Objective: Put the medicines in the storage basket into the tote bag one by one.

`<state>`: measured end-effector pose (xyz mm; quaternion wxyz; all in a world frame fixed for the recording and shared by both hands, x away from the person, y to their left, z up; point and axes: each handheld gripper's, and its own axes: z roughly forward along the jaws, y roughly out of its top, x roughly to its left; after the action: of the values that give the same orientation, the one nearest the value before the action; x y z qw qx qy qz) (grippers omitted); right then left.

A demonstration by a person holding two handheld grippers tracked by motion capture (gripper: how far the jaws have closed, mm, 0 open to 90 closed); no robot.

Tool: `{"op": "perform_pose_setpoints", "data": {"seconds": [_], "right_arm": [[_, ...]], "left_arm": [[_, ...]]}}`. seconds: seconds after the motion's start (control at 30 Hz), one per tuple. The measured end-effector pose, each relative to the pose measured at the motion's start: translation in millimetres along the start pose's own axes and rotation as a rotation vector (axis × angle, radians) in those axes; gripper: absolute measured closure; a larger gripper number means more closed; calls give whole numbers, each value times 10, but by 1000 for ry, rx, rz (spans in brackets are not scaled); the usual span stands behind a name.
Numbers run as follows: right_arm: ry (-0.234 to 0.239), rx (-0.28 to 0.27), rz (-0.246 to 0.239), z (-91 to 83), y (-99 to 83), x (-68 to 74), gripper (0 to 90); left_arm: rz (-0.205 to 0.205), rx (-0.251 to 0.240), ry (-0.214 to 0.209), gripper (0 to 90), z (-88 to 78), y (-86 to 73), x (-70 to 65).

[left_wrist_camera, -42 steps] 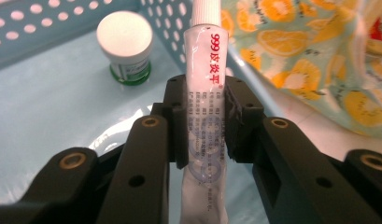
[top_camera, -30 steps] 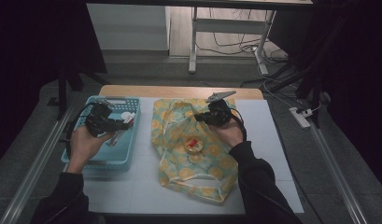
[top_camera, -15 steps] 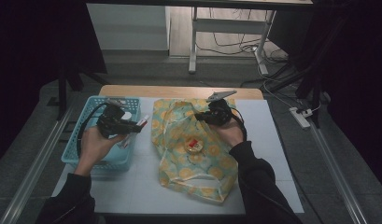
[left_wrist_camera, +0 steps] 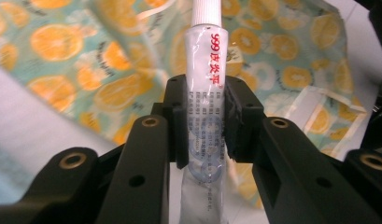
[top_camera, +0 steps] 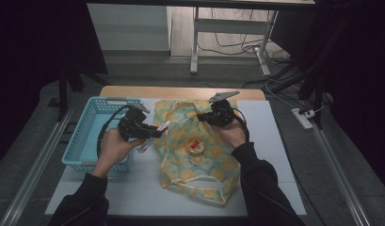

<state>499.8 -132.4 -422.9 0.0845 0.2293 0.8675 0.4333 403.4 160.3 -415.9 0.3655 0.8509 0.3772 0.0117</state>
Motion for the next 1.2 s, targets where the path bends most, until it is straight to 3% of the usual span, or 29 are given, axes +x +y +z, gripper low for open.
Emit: {"op": "perform_pose_setpoints", "data": {"seconds": [0.63, 1.2], "right_arm": [[-4, -11, 3, -21, 2, -14, 898], [-10, -13, 2, -17, -2, -5, 898]], "left_arm": [[92, 59, -76, 728, 586, 312, -283], [132, 71, -38, 728, 1007, 487, -383]]}}
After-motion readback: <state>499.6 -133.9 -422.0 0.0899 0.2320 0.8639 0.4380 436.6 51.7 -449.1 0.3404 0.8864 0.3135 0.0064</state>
